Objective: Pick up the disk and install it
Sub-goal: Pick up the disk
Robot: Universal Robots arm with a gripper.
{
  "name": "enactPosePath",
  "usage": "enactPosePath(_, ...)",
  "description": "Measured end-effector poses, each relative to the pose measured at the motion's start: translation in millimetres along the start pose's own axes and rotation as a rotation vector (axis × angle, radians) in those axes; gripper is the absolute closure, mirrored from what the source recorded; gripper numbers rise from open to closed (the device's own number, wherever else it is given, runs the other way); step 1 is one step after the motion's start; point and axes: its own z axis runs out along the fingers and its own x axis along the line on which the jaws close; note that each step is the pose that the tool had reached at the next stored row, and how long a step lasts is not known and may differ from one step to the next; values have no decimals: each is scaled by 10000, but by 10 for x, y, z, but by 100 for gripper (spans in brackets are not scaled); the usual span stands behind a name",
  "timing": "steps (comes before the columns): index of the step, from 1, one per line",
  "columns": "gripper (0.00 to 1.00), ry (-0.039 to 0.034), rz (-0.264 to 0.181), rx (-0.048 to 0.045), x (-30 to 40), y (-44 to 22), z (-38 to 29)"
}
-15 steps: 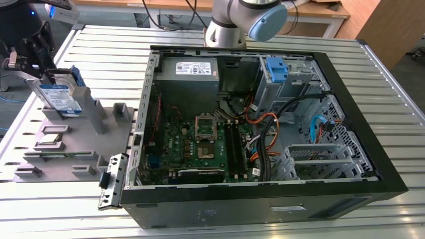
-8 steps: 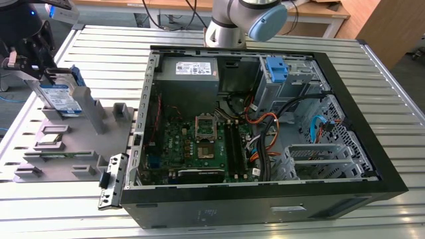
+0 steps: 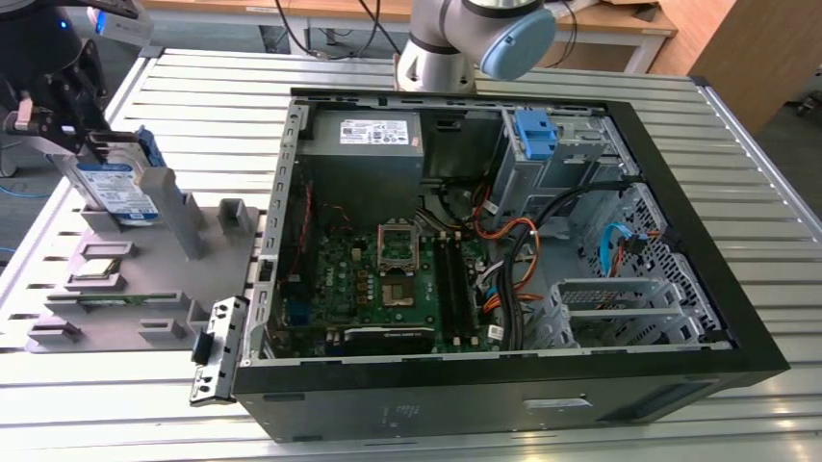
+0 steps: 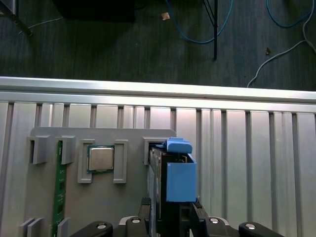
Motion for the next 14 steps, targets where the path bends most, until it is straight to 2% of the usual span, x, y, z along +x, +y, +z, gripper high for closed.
enactPosePath(4,56,-11,-16,10,-6,0,2)
enactPosePath(11,56,11,-286,168,-6,-2,13)
enactPosePath(14,56,17,-345,191,-6,-1,14)
